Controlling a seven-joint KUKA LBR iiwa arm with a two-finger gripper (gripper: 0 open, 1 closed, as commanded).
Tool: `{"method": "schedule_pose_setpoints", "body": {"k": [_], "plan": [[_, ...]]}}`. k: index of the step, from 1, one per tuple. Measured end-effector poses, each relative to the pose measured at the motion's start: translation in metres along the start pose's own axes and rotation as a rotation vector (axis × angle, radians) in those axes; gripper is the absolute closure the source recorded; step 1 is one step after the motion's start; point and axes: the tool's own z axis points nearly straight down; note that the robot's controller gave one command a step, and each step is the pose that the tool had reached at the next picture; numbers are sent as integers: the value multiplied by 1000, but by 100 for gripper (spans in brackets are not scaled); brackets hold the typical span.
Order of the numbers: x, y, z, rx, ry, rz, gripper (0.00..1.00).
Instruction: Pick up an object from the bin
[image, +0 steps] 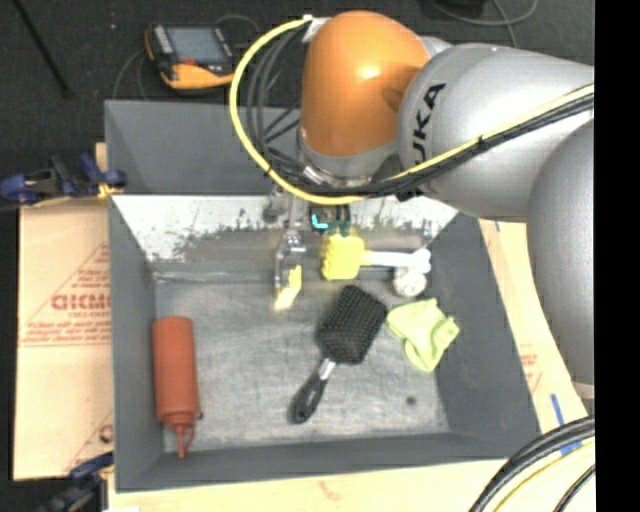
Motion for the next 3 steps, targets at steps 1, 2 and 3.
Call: {"method": "schedule_pose_setpoints", "body": {"k": [1,2,3], "plan": [[-1,0,-6,-1,-9,1,0],[14,-42,48,1,-13,-57,0],[30,-53,101,0,-9,8,0]]}}
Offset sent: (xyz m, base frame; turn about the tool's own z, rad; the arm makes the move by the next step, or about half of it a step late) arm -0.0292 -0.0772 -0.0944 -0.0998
